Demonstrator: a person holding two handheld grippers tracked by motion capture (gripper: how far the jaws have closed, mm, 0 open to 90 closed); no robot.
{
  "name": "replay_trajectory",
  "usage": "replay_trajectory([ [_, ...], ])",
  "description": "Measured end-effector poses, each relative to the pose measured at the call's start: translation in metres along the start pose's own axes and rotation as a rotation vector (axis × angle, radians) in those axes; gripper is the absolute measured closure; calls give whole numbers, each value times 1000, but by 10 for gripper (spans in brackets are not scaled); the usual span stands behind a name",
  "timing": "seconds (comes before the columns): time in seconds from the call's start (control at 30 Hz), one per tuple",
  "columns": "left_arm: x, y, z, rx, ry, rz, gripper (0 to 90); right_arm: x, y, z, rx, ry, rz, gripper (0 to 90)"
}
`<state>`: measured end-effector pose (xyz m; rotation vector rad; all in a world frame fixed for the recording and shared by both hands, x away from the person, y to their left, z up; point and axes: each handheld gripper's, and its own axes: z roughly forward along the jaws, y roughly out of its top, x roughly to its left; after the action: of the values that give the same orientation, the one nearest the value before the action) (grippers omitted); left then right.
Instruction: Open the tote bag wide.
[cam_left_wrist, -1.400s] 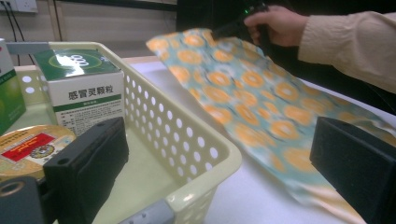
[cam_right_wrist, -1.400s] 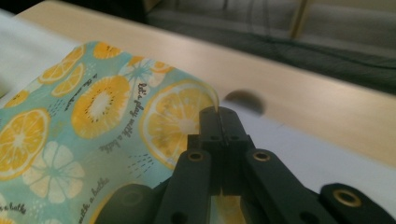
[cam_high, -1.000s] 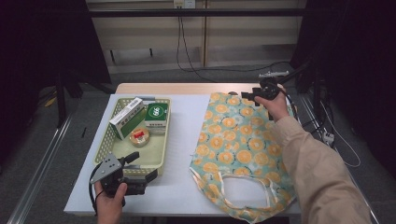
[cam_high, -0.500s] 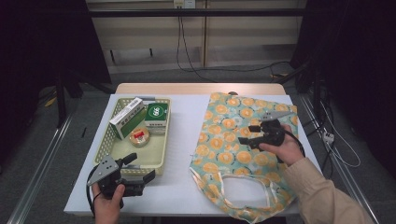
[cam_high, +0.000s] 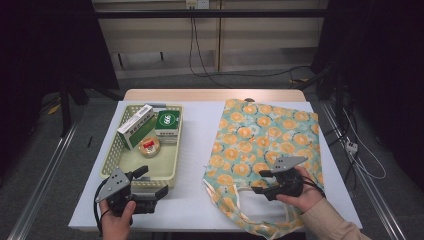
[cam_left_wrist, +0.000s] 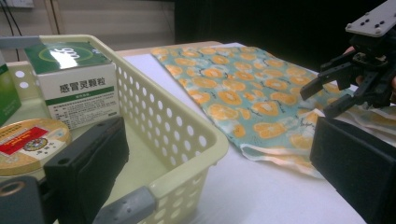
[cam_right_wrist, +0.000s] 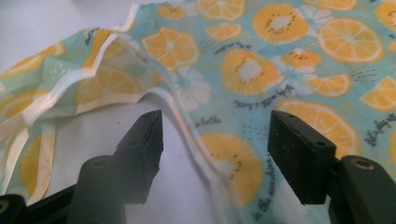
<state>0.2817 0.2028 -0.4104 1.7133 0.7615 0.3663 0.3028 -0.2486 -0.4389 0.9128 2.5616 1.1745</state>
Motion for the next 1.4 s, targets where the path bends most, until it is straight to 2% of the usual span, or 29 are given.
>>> replay_trajectory([
  [0.1,0,0,1,-2,-2,-2,41,1,-5,4,2,3,-6,365],
  [0.17,1,0,1,-2,-3,-6,41,-1,-6,8,4,-31,-4,403],
  [0.23,1,-1,2,1,-3,-7,41,-5,-7,12,3,-32,-8,439],
  [0.3,1,-1,1,0,-1,-8,41,-6,-8,15,23,-8,-15,518],
  [0.37,2,-1,1,-1,1,-4,41,-3,-7,17,24,-19,-56,582],
  [0.47,1,-1,2,1,0,-8,41,1,-5,18,32,0,-98,723],
  [0.67,0,-1,2,-2,1,-3,41,0,0,22,45,7,-110,896],
  [0.8,-1,0,3,2,1,-2,41,-5,6,26,42,-17,-106,900],
  [1.07,-2,0,5,9,-3,4,41,-22,24,36,-19,10,-29,900],
  [1.2,-4,1,8,13,-7,10,41,-30,35,50,-38,29,-6,900],
  [1.3,-4,0,10,20,-8,12,41,-32,41,63,-50,54,36,900],
  [1.4,-5,1,11,23,-10,12,41,-25,46,76,-22,42,7,900],
])
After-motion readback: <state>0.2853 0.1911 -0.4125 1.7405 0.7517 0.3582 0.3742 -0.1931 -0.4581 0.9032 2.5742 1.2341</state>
